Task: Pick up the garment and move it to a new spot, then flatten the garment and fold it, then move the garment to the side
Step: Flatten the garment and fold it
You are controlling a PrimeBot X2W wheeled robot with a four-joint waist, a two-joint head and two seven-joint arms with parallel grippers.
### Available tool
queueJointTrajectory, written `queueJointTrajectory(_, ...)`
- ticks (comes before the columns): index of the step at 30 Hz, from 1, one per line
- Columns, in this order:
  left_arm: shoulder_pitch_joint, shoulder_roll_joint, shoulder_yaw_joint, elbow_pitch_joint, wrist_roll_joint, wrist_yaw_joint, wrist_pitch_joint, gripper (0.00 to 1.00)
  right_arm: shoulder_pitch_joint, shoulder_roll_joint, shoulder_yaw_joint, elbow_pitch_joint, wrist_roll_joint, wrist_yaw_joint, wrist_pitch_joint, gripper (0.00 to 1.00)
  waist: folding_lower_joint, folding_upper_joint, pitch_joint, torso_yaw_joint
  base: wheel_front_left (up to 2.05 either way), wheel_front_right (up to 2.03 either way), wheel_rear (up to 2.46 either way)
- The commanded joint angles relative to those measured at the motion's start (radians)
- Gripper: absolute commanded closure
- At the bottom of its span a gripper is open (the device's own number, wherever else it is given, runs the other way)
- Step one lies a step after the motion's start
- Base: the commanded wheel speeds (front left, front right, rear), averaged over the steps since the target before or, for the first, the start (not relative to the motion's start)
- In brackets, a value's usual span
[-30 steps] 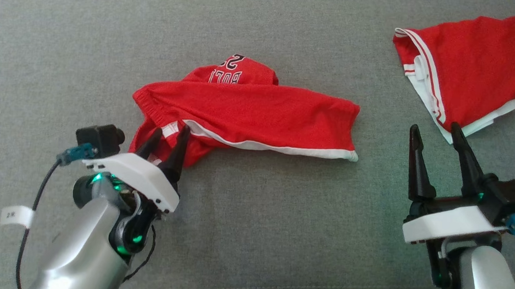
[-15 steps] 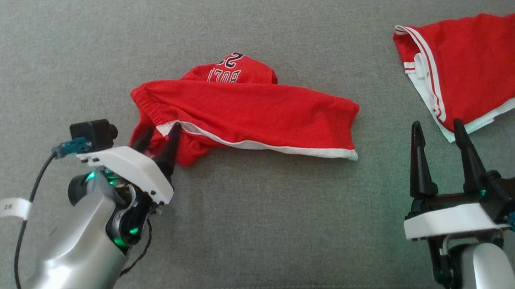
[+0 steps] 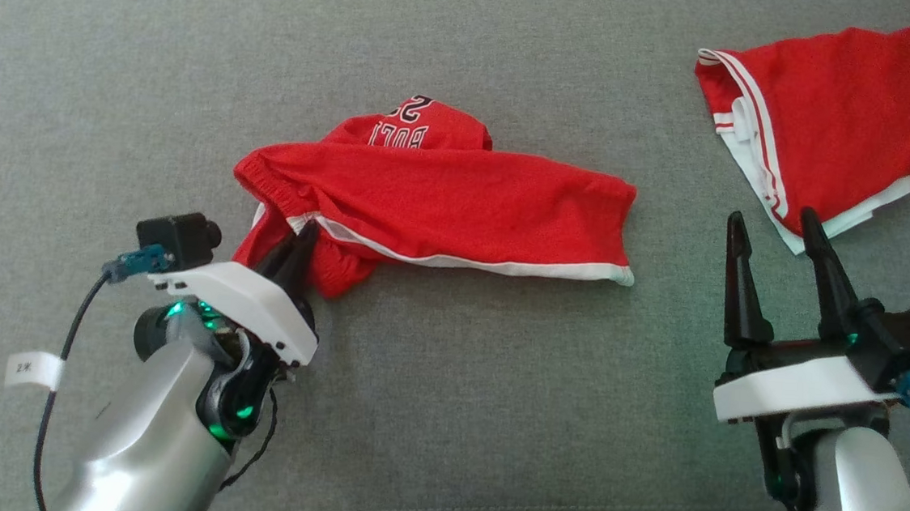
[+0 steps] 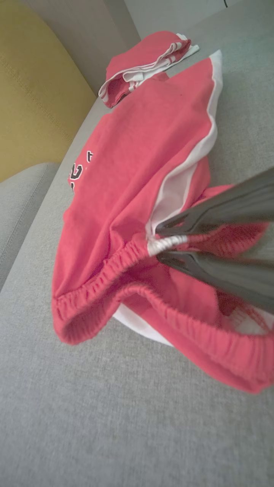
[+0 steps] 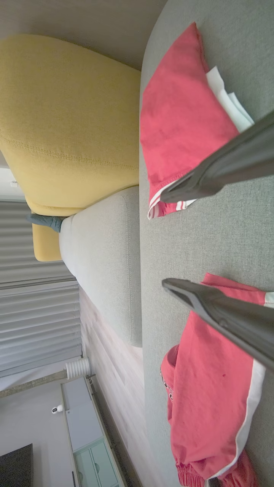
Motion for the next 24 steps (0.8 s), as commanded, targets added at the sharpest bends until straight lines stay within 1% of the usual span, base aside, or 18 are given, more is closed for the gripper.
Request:
queueJointTrajectory(1, -0.051, 0.019, 0.035, -0.037, 0.005, 0.001, -0.017, 0.82, -0.029, -0.003, 0.019, -0.027, -0.003, 0.0, -0.004, 0.0, 0.0, 0.0, -0.004, 0.002, 0.0, 0.0, 0.0)
queueJointTrajectory(3, -0.048, 0.02, 0.033, -0.042, 0.006, -0.001, -0.022, 0.99, -0.027, -0.003, 0.019, -0.022, -0.003, 0.0, -0.005, 0.0, 0.0, 0.0, -0.008, 0.005, 0.0, 0.0, 0.0)
queueJointTrajectory(4, -0.046, 0.022, 0.032, -0.045, 0.007, -0.001, -0.023, 1.0, -0.026, -0.003, 0.019, -0.021, -0.003, 0.0, -0.005, 0.0, 0.0, 0.0, -0.011, 0.007, 0.0, 0.0, 0.0)
queueJointTrajectory(11, -0.026, 0.039, 0.021, -0.083, 0.018, -0.005, -0.035, 1.0, -0.021, -0.003, 0.023, -0.01, -0.002, 0.0, -0.001, 0.0, 0.0, 0.0, -0.034, 0.017, 0.0, 0.0, 0.0)
queueJointTrajectory(17, 0.024, 0.063, 0.0, -0.17, 0.033, -0.005, -0.038, 1.0, -0.004, -0.003, 0.039, 0.021, 0.011, 0.0, 0.04, 0.0, 0.0, 0.0, -0.057, 0.027, 0.0, 0.0, 0.0)
queueJointTrajectory(24, 0.095, 0.1, -0.026, -0.285, 0.058, 0.023, -0.022, 1.0, 0.026, -0.003, 0.083, 0.103, 0.031, 0.0, 0.175, 0.0, 0.0, 0.0, -0.076, 0.045, 0.0, 0.0, 0.0)
